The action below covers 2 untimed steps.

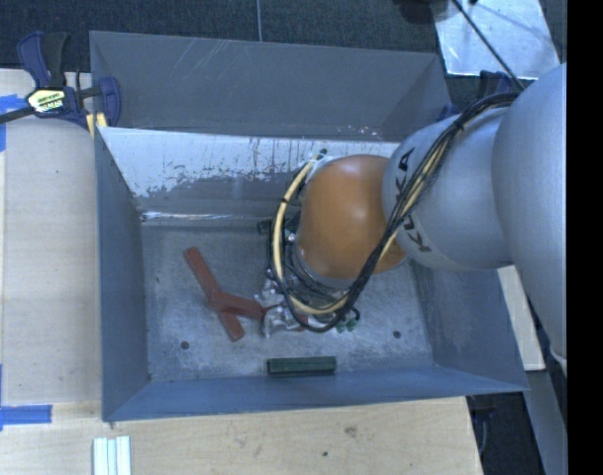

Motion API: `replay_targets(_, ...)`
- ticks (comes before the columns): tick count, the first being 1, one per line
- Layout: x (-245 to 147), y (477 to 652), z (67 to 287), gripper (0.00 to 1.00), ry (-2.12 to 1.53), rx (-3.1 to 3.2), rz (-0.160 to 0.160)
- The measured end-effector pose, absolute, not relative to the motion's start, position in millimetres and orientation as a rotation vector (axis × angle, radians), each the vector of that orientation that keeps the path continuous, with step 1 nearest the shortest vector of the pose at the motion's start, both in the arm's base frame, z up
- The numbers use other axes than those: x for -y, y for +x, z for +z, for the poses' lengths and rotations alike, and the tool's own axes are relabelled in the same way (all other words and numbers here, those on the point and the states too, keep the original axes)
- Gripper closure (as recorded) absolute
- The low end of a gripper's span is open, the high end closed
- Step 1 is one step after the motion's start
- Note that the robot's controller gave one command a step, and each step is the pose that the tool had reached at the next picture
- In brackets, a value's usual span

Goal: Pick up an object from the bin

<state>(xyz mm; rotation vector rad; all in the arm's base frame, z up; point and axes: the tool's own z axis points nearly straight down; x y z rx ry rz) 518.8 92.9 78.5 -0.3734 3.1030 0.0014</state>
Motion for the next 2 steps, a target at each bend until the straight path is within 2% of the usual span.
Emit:
replay_targets(1, -93, 518.8, 78, 1.00, -0.373, -3.103, 0.002)
replay_targets(2, -90, 511.1, 244, 1.00, -0.416, -3.104, 0.000)
